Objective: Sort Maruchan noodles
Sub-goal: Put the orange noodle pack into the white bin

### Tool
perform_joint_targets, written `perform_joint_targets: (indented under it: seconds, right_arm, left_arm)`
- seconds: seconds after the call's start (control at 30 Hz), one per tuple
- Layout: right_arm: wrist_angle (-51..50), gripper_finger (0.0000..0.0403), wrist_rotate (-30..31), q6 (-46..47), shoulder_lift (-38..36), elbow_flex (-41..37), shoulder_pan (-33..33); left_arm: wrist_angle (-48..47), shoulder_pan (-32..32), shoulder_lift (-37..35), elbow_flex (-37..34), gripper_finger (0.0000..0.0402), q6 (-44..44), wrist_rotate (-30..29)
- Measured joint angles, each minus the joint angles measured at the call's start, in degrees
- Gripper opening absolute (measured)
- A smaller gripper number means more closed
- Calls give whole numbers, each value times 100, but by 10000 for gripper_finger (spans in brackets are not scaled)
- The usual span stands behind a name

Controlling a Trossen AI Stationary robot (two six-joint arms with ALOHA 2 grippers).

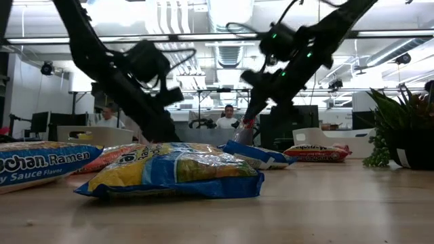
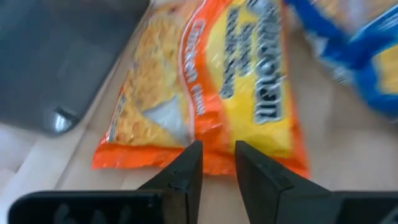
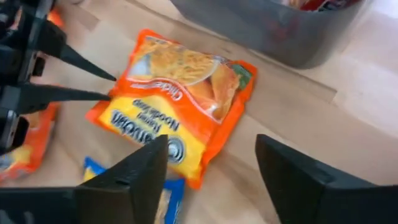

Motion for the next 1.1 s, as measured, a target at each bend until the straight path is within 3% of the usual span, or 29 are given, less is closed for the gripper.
perform_joint_targets:
  seconds: [0.33, 0.5, 0.63, 0.73, 0.87, 0.97, 1.1]
  right_arm:
    - [8, 320, -402, -99, 1231, 800, -256]
    - [97, 329, -546, -134, 1732, 1021, -282]
    - [871, 318, -1396, -383, 2023, 1113, -271]
    - [1229, 300, -1830, -418, 2060, 1141, -173]
    - [1427, 253, -1946, -433, 2032, 1209, -141]
    - [1416, 189, -1900, -444, 2035, 1227, -143]
    - [1412, 73, -1917, -444, 1989, 1221, -136]
  left_arm:
    - [166, 105, 669, 214, 74, -91, -98]
    - [203, 105, 687, 205, 74, -83, -92]
    - [303, 105, 693, 191, 74, -82, -58]
    - [352, 105, 694, 191, 74, -73, -50]
    - [356, 98, 700, 200, 74, -72, -45]
    - [369, 98, 703, 211, 74, -72, -44]
    - [338, 98, 631, 208, 74, -69, -35]
